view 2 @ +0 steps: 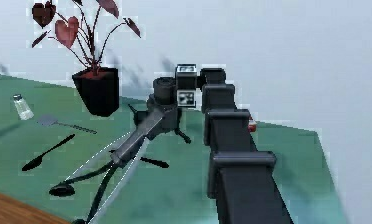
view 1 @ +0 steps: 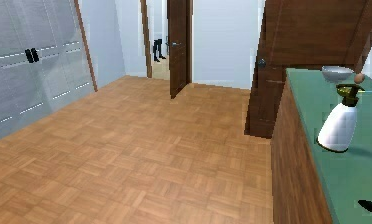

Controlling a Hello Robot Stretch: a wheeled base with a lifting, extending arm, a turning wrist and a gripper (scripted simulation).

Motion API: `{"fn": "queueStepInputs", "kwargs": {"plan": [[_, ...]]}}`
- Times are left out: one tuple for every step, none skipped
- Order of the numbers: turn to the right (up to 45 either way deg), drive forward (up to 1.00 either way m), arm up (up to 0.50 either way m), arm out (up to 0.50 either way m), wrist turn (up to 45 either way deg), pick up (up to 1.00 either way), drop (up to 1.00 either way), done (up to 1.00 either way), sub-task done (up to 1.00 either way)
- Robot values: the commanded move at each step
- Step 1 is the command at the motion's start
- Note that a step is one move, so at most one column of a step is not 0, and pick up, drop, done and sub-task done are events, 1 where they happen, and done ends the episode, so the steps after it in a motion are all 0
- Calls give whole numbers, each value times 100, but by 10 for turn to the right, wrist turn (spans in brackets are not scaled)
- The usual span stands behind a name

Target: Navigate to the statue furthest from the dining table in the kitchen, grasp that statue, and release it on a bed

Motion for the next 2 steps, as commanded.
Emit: {"fn": "queueStepInputs", "kwargs": {"plan": [[0,0,0,-22,0,0,0,0,0],[-60,0,0,0,0,0,0,0,0]]}}
